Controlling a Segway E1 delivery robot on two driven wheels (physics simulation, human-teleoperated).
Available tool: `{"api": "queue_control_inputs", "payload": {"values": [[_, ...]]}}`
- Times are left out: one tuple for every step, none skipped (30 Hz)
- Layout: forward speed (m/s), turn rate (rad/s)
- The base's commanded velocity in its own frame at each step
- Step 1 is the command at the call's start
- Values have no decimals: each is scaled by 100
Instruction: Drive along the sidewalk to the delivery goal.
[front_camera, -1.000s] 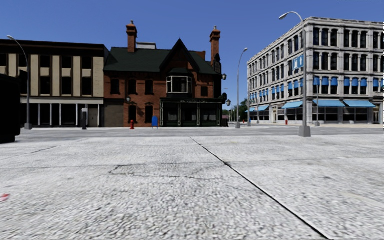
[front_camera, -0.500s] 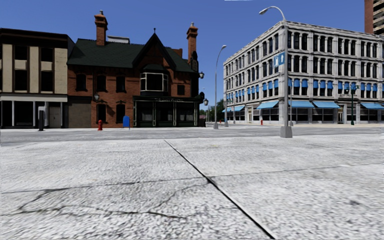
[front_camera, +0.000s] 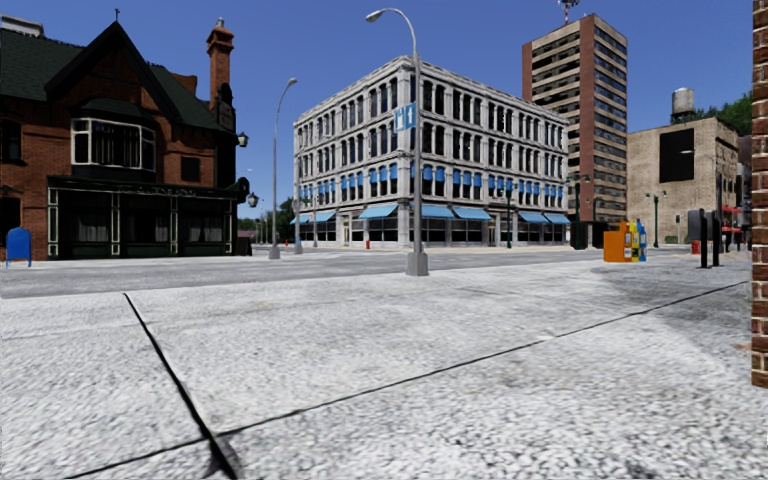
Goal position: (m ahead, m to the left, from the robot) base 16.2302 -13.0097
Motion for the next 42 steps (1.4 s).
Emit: {"api": "queue_control_inputs", "payload": {"values": [[200, 0], [200, 0], [200, 0], [200, 0], [200, 0], [200, 0], [200, 0], [200, 0], [200, 0], [200, 0], [200, 0], [200, 0], [200, 0], [200, 0], [200, 0], [200, 74], [200, 120], [200, 120], [200, 120], [200, 120], [200, 120], [200, 120], [200, 120], [200, 74], [200, 0], [200, 0], [200, 0], [200, 0], [200, 0], [200, 0], [200, 0], [200, 0], [200, -24], [200, -70], [200, -95], [200, -109], [200, -111], [200, -112], [200, -112], [200, -100], [200, -100], [200, -21]]}}
